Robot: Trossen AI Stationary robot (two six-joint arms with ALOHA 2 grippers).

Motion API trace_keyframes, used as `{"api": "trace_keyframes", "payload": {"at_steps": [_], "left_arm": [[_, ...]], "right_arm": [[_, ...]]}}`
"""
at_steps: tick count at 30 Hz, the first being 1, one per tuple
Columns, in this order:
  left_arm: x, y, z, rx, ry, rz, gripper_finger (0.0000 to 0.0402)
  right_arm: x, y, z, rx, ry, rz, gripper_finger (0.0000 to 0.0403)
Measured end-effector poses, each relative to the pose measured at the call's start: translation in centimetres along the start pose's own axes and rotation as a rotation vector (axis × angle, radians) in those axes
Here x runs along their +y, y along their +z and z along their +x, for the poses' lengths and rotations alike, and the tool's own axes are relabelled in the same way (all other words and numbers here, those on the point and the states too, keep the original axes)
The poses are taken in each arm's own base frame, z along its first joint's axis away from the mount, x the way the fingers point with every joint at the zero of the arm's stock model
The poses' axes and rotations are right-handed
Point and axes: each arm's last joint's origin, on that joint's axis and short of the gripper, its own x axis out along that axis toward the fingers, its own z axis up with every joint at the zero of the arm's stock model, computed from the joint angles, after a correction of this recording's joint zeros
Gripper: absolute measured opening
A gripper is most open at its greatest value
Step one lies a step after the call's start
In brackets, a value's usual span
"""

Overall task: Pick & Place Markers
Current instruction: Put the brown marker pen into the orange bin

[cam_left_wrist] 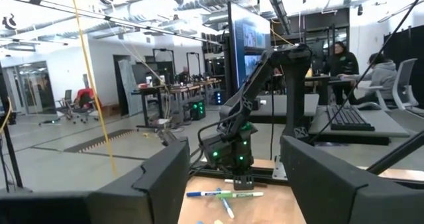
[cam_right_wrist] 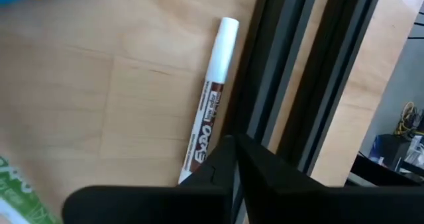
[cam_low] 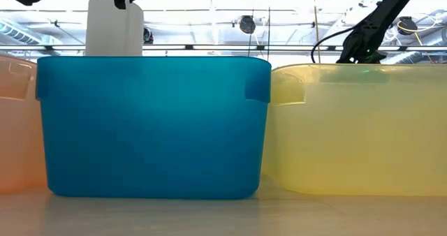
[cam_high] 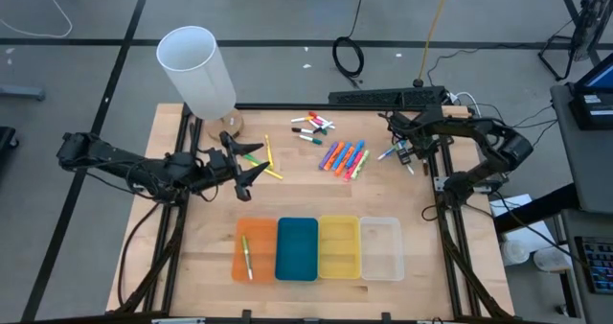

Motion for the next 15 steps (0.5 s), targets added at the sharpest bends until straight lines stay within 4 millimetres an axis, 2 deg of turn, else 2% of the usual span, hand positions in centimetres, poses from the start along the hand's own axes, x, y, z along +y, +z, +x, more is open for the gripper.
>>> {"api": "trace_keyframes", "payload": {"at_steps": [6, 15], "left_arm": [[0.0, 0.0, 0.0, -0.002, 0.000, -0.001, 0.0230], [0.0, 0.0, 0.0, -0.001, 0.000, 0.000, 0.0228]], "right_arm": [[0.8, 0.3, 0.2, -0.026, 0.106, -0.001, 0.0002], [1.1, 0.3, -0.2, -0.069, 0.142, -0.043, 0.0001]]}}
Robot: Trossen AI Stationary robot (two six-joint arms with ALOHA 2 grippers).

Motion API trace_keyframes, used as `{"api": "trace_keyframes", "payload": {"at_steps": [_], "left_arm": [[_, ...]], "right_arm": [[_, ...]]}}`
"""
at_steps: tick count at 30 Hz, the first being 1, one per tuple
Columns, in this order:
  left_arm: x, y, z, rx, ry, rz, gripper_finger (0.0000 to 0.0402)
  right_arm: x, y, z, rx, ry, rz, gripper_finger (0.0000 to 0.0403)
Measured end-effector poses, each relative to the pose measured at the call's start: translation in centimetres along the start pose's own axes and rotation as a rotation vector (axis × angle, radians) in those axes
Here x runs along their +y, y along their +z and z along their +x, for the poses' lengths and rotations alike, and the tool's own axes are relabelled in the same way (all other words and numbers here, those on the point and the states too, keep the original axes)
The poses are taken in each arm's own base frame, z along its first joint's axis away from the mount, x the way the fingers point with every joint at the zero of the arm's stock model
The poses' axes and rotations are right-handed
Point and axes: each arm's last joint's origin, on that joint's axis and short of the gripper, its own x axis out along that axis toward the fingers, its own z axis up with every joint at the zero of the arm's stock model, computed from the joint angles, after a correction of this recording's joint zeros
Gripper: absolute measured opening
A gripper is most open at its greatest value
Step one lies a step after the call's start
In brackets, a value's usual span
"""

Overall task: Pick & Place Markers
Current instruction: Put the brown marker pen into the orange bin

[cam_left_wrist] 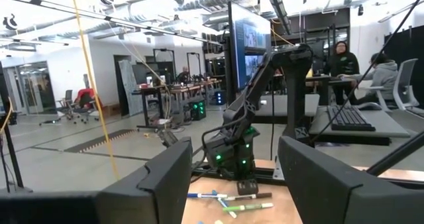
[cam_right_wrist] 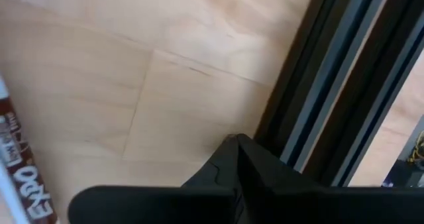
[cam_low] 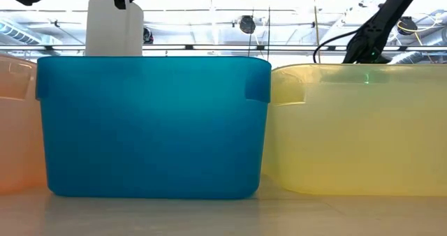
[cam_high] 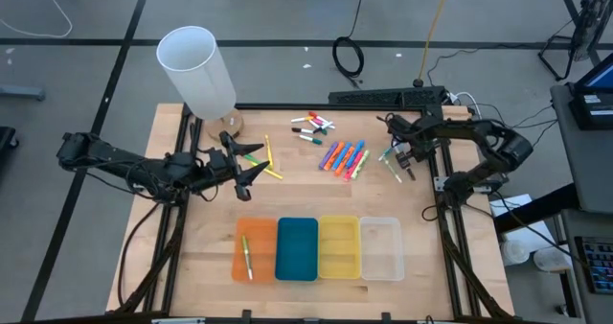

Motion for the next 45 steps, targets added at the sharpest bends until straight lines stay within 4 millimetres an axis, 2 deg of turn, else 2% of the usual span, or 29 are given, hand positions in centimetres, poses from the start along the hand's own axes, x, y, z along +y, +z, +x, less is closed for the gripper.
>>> {"api": "trace_keyframes", "payload": {"at_steps": [5, 13, 18, 24, 28, 33, 45], "left_arm": [[0.0, 0.0, 0.0, 0.001, -0.001, 0.001, 0.0226], [0.0, 0.0, 0.0, 0.002, -0.001, 0.001, 0.0226], [0.0, -0.1, 0.0, 0.007, -0.002, 0.003, 0.0224], [0.0, -0.1, 0.0, 0.012, -0.003, -0.014, 0.0228], [0.0, -0.2, 0.0, 0.019, -0.004, -0.010, 0.0221], [-0.1, -0.3, 0.0, 0.026, -0.006, -0.009, 0.0216], [-0.1, -0.3, 0.0, 0.028, -0.006, -0.008, 0.0221]], "right_arm": [[-0.4, 0.0, -1.5, -0.099, 0.098, 0.003, 0.0001], [-1.5, -1.6, -6.4, -0.440, 0.152, -0.063, 0.0004], [-1.1, -2.8, -7.7, -0.524, 0.322, -0.150, 0.0050], [0.5, -3.1, -7.3, -0.489, 0.351, -0.237, 0.0153], [1.4, -2.7, -6.2, -0.409, 0.328, -0.257, 0.0187], [2.5, -2.2, -4.6, -0.295, 0.304, -0.264, 0.0187], [3.9, -1.6, -1.8, -0.110, 0.239, -0.275, 0.0147]]}}
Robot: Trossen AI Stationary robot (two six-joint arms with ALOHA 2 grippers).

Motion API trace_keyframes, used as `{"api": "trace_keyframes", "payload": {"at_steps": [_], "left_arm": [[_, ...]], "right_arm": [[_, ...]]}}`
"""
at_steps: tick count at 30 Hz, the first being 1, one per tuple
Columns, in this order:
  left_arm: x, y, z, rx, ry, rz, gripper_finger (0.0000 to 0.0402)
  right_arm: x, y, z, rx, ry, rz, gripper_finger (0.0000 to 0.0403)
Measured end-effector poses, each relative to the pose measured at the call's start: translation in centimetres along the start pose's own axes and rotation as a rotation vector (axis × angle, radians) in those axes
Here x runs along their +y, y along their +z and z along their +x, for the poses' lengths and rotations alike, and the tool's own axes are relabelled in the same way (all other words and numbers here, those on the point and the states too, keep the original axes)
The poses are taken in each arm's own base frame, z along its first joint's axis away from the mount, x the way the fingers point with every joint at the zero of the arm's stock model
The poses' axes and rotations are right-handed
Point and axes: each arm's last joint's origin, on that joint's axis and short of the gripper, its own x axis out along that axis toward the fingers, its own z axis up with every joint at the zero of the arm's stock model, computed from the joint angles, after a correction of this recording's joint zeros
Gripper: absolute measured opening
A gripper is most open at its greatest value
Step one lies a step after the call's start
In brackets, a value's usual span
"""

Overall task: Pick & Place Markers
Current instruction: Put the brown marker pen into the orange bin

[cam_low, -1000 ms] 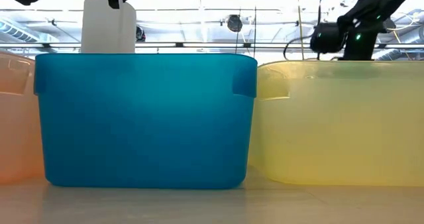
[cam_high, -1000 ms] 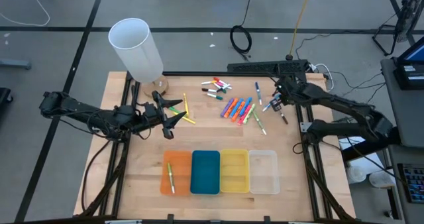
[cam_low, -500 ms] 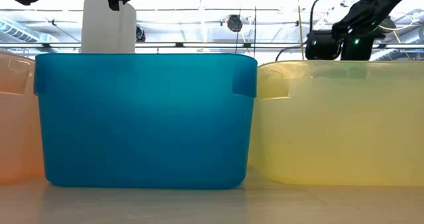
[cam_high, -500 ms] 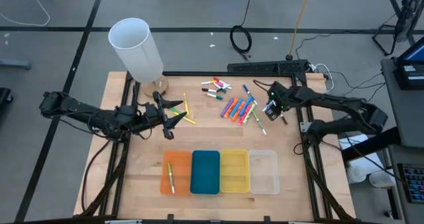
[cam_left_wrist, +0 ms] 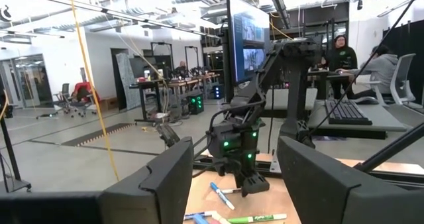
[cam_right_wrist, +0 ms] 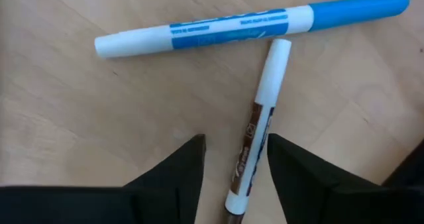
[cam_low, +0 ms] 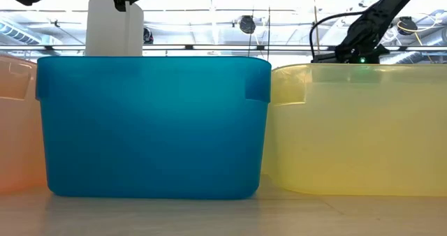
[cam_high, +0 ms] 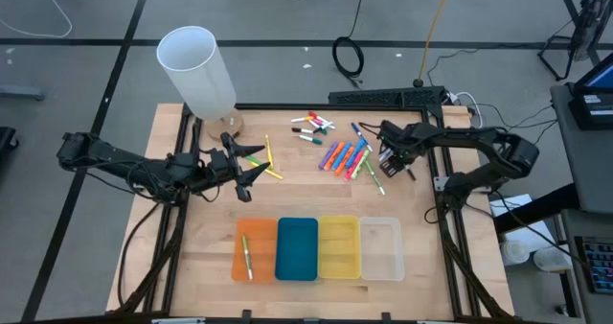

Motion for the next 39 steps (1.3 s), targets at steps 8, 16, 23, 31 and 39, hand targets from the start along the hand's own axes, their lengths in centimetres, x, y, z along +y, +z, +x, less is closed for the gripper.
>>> {"api": "trace_keyframes", "payload": {"at_steps": [8, 16, 23, 31, 39], "left_arm": [[0.0, -0.1, 0.0, 0.005, -0.001, 0.003, 0.0206], [0.0, -0.1, 0.0, 0.005, -0.001, 0.003, 0.0198], [0.0, 0.0, 0.0, 0.005, -0.001, 0.003, 0.0208], [-0.6, -0.8, 0.3, 0.032, -0.099, 0.032, 0.0209], [-1.2, -3.3, 2.8, 0.030, -0.096, 0.094, 0.0209]], "right_arm": [[0.2, -0.3, 0.5, 0.073, 0.048, -0.015, 0.0026], [0.4, -0.4, -0.8, -0.012, 0.070, -0.034, 0.0016], [1.0, -1.0, -6.4, -0.296, 0.202, -0.063, 0.0012], [3.9, -1.8, -12.5, -0.796, 0.555, -0.211, 0.0012], [9.3, -2.9, -17.6, -1.306, 0.828, -0.486, 0.0012]]}}
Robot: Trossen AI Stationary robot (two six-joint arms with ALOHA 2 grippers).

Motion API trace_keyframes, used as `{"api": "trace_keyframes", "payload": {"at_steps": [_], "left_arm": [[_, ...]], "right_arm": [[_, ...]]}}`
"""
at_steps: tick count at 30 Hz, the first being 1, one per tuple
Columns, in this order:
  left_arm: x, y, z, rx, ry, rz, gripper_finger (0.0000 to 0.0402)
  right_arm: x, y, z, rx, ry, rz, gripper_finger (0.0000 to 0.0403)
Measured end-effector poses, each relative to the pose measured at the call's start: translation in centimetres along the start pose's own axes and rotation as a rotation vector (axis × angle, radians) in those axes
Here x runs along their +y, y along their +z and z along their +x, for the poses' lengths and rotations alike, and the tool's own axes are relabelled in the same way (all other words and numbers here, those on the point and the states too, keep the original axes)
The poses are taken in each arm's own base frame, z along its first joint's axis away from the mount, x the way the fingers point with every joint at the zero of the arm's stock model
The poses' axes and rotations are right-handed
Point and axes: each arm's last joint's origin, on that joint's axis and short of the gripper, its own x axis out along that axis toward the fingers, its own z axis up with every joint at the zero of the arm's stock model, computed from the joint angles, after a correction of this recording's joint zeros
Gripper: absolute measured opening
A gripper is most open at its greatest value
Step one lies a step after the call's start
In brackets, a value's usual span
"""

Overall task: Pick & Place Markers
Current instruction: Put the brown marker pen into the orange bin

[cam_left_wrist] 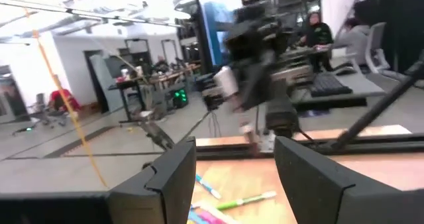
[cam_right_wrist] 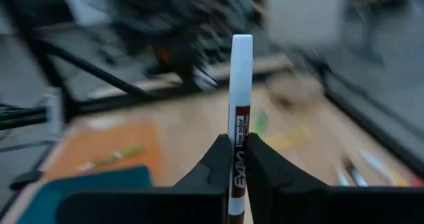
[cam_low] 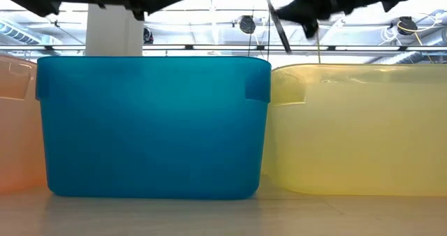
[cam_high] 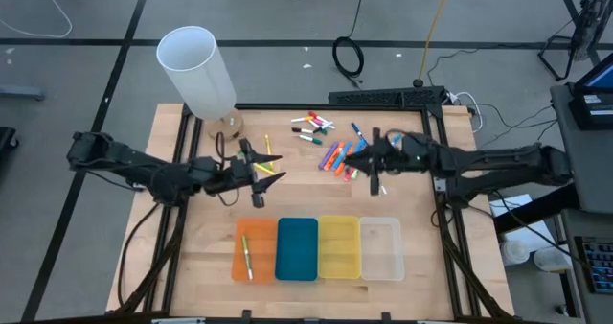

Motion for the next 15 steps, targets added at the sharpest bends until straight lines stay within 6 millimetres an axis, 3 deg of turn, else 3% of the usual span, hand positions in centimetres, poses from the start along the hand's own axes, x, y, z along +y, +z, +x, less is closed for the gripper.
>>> {"api": "trace_keyframes", "payload": {"at_steps": [4, 7, 15], "left_arm": [[0.5, -0.9, 1.0, -0.019, 0.015, -0.039, 0.0209], [0.7, -1.3, 1.9, -0.024, -0.076, -0.097, 0.0209], [-0.2, -2.3, 5.3, 0.062, -0.182, -0.126, 0.0209]], "right_arm": [[2.0, 0.1, 1.6, -0.103, 0.083, -0.098, 0.0013], [2.8, -0.4, 2.8, -0.142, 0.111, -0.150, 0.0013], [3.2, -0.9, 4.4, -0.219, 0.118, -0.206, 0.0013]]}}
